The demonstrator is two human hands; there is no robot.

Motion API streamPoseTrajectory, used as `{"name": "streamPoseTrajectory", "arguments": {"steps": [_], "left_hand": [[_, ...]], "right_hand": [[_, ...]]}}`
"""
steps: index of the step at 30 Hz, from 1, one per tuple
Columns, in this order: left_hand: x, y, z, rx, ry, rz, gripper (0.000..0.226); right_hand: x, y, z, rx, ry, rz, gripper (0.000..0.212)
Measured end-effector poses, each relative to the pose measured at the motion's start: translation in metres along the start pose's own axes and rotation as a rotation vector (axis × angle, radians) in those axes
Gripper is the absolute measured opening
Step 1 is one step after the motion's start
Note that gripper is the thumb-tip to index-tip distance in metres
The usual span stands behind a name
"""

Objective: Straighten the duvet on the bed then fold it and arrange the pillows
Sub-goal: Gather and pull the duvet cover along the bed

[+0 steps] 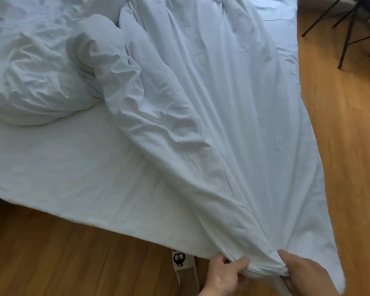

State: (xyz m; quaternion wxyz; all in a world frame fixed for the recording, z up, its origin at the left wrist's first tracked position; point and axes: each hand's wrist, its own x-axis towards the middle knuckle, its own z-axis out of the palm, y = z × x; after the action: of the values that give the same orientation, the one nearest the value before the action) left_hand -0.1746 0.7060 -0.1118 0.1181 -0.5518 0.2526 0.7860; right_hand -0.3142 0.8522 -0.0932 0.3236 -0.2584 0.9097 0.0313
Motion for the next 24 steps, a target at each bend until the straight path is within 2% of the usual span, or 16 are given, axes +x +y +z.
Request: {"name": "streamPoseTrajectory", "arguments": {"steps": [2,4,6,7,11,14,18,22,23,24], "left_hand": [[0.003,0.026,-0.02,-0.053,-0.013,-0.006,0.033],[0.004,0.062,-0.053,-0.057,0.05,0.087,0.026],[0.005,0.104,-0.089,0.005,0.139,0.213,0.032],[0.004,0.127,-0.104,0.047,0.169,0.27,0.035],[0.015,0.216,-0.143,0.215,0.249,0.414,0.05],[0.038,0.274,-0.152,0.331,0.336,0.466,0.08],[0.072,0.341,-0.172,0.467,0.552,0.585,0.101],[0.089,0.4,-0.206,0.38,0.543,0.619,0.101],[0.092,0.41,-0.213,0.361,0.518,0.633,0.097],[0.093,0.417,-0.216,0.359,0.494,0.649,0.089]], "right_hand": [[0.001,-0.013,-0.001,0.013,-0.064,0.004,0.055],[0.006,-0.036,0.0,-0.016,-0.067,-0.055,0.082],[0.012,-0.066,0.002,0.045,-0.03,-0.142,0.108],[0.017,-0.081,0.001,0.069,-0.014,-0.176,0.114],[0.048,-0.158,-0.013,0.195,0.117,-0.271,0.109],[0.084,-0.221,-0.035,0.2,0.251,-0.344,0.098],[0.139,-0.3,-0.048,0.172,0.26,-0.39,0.101],[0.183,-0.351,-0.033,0.043,0.18,-0.225,0.115],[0.191,-0.354,-0.027,0.005,0.182,-0.184,0.109],[0.197,-0.352,-0.02,-0.019,0.206,-0.17,0.095]]}}
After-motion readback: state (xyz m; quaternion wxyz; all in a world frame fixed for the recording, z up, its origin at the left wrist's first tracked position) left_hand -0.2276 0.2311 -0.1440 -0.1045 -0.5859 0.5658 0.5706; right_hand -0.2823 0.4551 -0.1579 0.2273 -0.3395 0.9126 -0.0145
